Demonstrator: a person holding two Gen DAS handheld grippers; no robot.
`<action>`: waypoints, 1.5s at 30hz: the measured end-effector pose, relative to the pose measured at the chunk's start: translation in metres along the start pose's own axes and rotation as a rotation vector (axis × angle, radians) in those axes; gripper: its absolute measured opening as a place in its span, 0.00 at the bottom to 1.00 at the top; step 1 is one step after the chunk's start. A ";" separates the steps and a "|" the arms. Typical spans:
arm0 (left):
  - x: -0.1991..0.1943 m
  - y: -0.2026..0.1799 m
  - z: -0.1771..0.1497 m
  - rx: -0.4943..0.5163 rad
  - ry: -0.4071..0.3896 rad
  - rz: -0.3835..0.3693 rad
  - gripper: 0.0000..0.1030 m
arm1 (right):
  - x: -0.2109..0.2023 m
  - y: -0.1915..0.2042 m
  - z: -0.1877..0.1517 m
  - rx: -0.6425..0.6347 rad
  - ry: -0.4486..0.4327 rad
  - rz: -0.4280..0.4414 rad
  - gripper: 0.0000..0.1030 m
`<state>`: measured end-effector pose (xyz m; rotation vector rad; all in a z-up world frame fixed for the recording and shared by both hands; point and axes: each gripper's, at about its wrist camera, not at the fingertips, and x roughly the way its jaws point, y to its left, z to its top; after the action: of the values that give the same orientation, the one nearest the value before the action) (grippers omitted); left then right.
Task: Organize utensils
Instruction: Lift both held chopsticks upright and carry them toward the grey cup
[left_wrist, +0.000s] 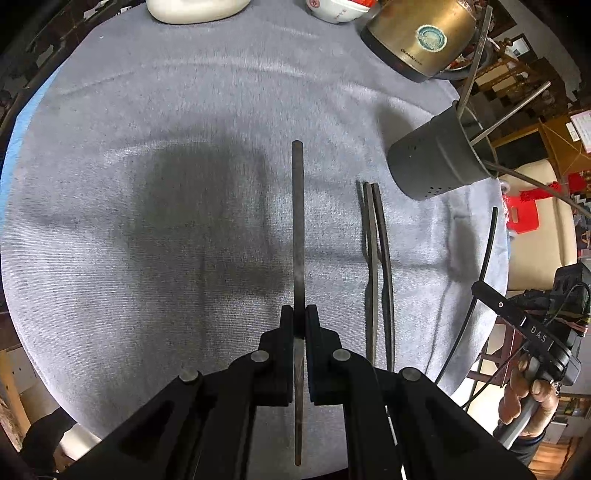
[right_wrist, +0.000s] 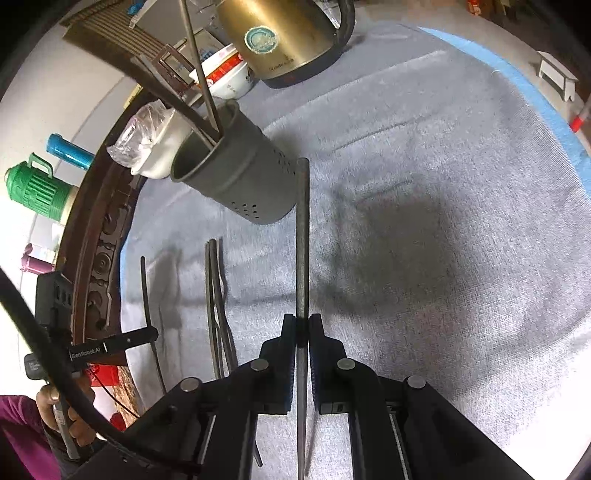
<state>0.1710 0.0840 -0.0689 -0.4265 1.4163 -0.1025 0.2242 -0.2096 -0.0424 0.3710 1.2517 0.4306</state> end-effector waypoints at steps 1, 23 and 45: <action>-0.001 -0.002 0.000 -0.002 -0.002 -0.002 0.06 | 0.000 0.000 0.000 0.000 -0.003 0.002 0.07; -0.044 -0.012 0.003 0.019 -0.094 -0.036 0.06 | -0.015 0.003 0.004 0.002 -0.058 0.028 0.07; -0.073 -0.032 0.012 0.055 -0.202 -0.086 0.06 | -0.042 -0.003 0.018 0.023 -0.140 0.046 0.07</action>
<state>0.1771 0.0801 0.0113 -0.4397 1.1940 -0.1630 0.2312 -0.2345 -0.0043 0.4425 1.1145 0.4226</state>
